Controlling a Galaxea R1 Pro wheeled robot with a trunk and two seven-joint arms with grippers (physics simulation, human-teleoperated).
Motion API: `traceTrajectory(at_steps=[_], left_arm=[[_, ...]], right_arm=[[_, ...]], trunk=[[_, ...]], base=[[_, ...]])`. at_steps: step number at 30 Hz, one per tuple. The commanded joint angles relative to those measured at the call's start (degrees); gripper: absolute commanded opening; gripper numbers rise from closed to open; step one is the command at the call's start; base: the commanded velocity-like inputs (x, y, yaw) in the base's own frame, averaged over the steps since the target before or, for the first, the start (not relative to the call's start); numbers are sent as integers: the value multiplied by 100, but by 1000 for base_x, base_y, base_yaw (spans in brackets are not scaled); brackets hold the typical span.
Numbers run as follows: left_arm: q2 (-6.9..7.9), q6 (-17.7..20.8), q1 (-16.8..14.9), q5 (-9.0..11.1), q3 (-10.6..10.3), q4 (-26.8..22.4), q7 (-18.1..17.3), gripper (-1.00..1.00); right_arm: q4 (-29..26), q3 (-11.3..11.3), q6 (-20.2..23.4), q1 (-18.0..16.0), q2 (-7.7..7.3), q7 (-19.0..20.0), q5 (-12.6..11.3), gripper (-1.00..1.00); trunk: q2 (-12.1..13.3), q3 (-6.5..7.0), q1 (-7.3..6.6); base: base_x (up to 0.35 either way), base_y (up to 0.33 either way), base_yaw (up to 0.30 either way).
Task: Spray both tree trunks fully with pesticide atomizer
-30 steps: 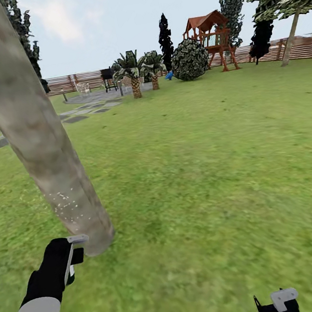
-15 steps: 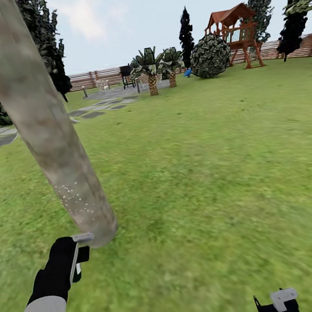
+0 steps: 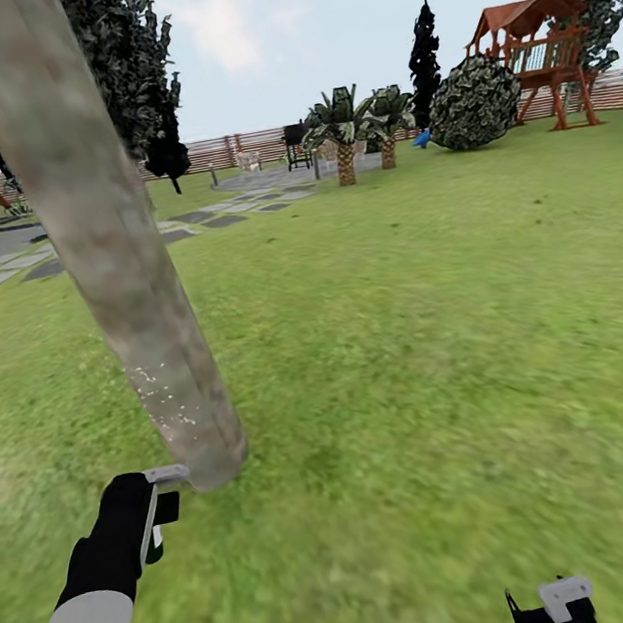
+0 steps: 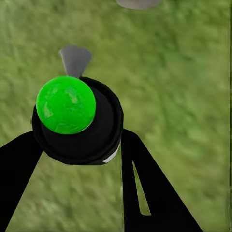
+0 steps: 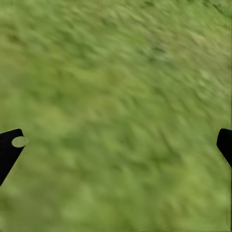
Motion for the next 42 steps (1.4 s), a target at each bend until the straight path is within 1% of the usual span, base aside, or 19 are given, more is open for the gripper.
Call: traceTrajectory(at_steps=[1,8,18,38,42], left_arm=[[-7,23,-4,-32,4,-6,-22,-100],[-38,9,-4,-32,2,-6,-15,-100],[-44,7,-4,-32,2,-6,-15,-100],[-47,11,-4,-31,-1,-6,-15,-100],[-47,6,-4,-31,-2,-6,-15,-100]], right_arm=[[6,-37,-16,-4,2,-19,61,100],[6,-46,-16,-4,-6,-26,63,100],[6,-38,-16,-4,-3,-27,62,100],[6,-37,-16,-4,2,-26,62,100],[6,-37,-16,-4,2,-24,62,100]], trunk=[[-2,-5,1],[-2,-5,1],[-2,-5,1],[-2,-5,1],[-2,-5,1]], base=[[181,-239,44],[171,-239,7],[164,-239,26],[159,-239,267],[159,-240,59]])
